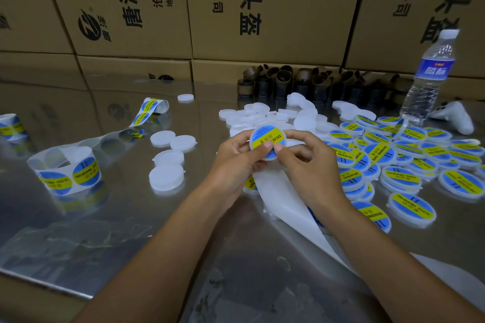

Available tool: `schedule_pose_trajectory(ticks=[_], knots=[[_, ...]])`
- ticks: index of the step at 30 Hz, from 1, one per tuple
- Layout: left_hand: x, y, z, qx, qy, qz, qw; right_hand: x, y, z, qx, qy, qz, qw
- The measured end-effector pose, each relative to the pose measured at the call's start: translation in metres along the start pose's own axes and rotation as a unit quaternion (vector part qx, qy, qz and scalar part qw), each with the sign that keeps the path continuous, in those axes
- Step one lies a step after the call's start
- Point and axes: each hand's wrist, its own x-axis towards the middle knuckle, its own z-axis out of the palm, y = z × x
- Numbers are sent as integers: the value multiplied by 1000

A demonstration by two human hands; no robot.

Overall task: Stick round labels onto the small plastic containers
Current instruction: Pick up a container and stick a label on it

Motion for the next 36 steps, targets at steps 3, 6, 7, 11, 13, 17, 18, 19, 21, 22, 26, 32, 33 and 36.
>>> schedule_pose_trajectory(ticks=[3,6,7,11,13,17,18,19,21,22,26,32,33,36], knots=[[1,-1,-1,3,-14,2,1000,0,1,0,-2,10,4,1000],[0,-1,-1,5,-41,3,999,0,1,0,6,22,18,1000],[0,-1,-1,6,-44,4,999,0,1,0,7,27,21,999],[-1,-1,0,0,-45,8,999,0,2,-1,-8,34,5,999],[-2,0,0,-2,-40,8,999,-1,2,0,-26,28,-16,999],[-1,1,-1,-5,-21,3,1000,-2,1,0,-29,-11,-30,999],[0,2,-2,-4,-17,1,1000,-1,1,0,-22,-16,-29,999],[0,2,-2,-3,-14,-1,1000,-1,1,-1,-17,-18,-28,999],[0,2,-2,5,-10,-3,1000,0,3,-2,-20,-22,-28,999],[0,1,-1,10,-9,-2,1000,1,3,-2,-26,-24,-29,999],[2,-1,-2,16,7,1,1000,6,5,-5,-34,-18,-34,999],[3,-4,-7,23,41,-4,999,23,13,-37,-142,132,-21,981],[3,-5,-8,24,43,-5,999,24,15,-44,-181,143,-14,973],[2,-5,-9,27,46,-4,999,26,22,-57,-275,137,34,951]])
